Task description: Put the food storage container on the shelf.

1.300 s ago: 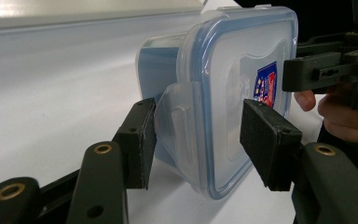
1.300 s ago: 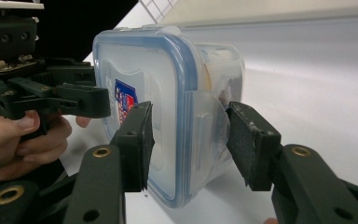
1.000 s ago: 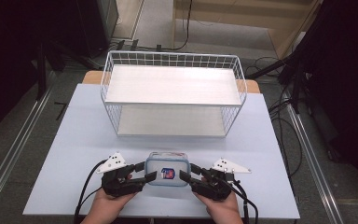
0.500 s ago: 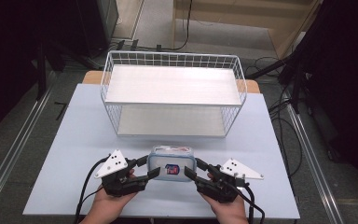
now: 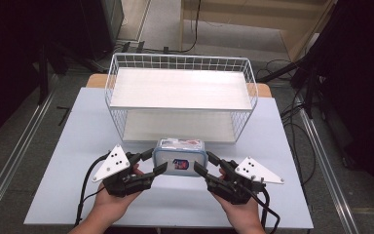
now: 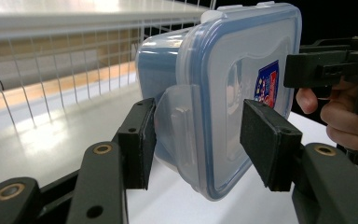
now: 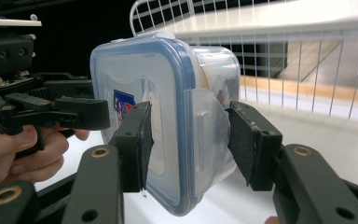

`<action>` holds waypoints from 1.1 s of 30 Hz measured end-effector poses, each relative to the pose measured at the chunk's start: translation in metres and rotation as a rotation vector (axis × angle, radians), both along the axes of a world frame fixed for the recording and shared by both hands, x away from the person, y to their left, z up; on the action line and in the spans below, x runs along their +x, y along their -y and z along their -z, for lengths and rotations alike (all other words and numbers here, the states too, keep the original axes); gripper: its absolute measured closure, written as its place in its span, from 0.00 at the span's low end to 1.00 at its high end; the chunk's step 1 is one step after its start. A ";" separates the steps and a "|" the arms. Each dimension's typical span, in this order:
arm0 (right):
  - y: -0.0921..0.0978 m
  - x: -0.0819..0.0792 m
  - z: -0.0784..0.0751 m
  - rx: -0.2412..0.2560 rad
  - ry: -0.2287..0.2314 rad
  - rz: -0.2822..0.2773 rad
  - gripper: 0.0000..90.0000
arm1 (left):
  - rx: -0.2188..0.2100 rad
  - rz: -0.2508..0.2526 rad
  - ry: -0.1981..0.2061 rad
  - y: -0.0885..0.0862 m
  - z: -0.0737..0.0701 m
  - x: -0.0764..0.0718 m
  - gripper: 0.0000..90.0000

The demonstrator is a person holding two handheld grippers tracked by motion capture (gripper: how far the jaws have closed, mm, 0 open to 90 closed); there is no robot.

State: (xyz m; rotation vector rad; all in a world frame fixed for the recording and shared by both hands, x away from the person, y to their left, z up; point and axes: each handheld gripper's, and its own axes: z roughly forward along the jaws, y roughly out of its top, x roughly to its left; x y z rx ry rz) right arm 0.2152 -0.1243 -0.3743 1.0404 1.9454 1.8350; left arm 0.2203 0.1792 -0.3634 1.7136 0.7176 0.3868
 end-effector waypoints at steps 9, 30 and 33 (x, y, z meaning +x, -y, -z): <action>-0.006 0.008 -0.023 -0.004 0.077 0.002 0.58 | -0.014 -0.006 0.066 -0.005 -0.019 0.006 0.52; -0.007 0.033 -0.065 0.012 0.170 0.012 0.58 | -0.038 -0.011 0.149 -0.005 -0.060 0.033 0.52; -0.007 0.041 -0.071 0.011 0.158 0.012 0.57 | -0.042 -0.013 0.141 -0.004 -0.064 0.042 0.52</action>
